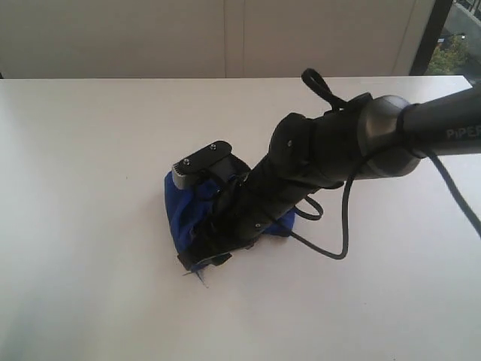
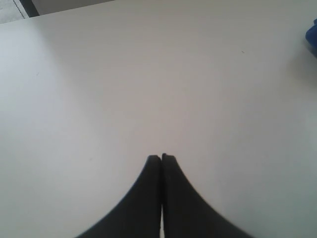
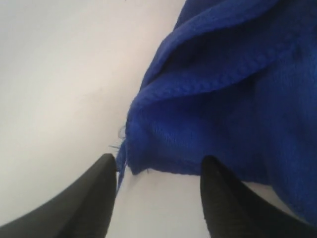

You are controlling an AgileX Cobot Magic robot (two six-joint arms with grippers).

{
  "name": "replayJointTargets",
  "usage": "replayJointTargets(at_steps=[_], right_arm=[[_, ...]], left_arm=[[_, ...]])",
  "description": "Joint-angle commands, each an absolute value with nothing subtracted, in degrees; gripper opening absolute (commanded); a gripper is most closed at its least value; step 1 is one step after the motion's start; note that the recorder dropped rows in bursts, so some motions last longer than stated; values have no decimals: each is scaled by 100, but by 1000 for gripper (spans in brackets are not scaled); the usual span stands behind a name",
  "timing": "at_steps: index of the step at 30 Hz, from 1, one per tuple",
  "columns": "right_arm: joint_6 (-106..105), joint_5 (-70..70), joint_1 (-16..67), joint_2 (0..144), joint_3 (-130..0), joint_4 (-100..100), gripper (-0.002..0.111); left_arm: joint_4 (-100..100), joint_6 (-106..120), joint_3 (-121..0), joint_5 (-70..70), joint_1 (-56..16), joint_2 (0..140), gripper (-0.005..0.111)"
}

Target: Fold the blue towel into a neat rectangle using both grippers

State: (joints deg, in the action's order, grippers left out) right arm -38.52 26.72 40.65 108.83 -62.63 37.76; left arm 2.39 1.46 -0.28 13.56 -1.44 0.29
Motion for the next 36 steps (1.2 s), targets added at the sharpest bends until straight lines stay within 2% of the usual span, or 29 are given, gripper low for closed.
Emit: replayJointTargets(at_steps=[1, 6, 9, 10, 15, 17, 18, 19, 25, 31, 36], right_arm=[[-3714, 2059, 4235, 10974, -6169, 3769, 50], [-3680, 1917, 4246, 11022, -6165, 3778, 49], [-3680, 1917, 4246, 11044, -6165, 3778, 40], [-3680, 1975, 4246, 11054, -6165, 3778, 32], [-3726, 2249, 4246, 11054, -6165, 3778, 29], [-3726, 2187, 4246, 11054, -6165, 3778, 17], [-3726, 2090, 4246, 11054, -6165, 3778, 2], [-3726, 2045, 4246, 11054, -6165, 3778, 0], [-3726, 2006, 4059, 10452, -6165, 3748, 0], [-3726, 1922, 3163, 9812, -6165, 3415, 0], [-3726, 1784, 2574, 9823, -6117, 3257, 0]], left_arm=[[202, 148, 0, 1333, -133, 0, 0], [202, 148, 0, 1333, -133, 0, 0], [202, 148, 0, 1333, -133, 0, 0], [202, 148, 0, 1333, -133, 0, 0], [202, 148, 0, 1333, -133, 0, 0], [202, 148, 0, 1333, -133, 0, 0], [202, 148, 0, 1333, -133, 0, 0], [202, 148, 0, 1333, -133, 0, 0], [202, 148, 0, 1333, -133, 0, 0], [202, 148, 0, 1333, -133, 0, 0], [202, 148, 0, 1333, -133, 0, 0]])
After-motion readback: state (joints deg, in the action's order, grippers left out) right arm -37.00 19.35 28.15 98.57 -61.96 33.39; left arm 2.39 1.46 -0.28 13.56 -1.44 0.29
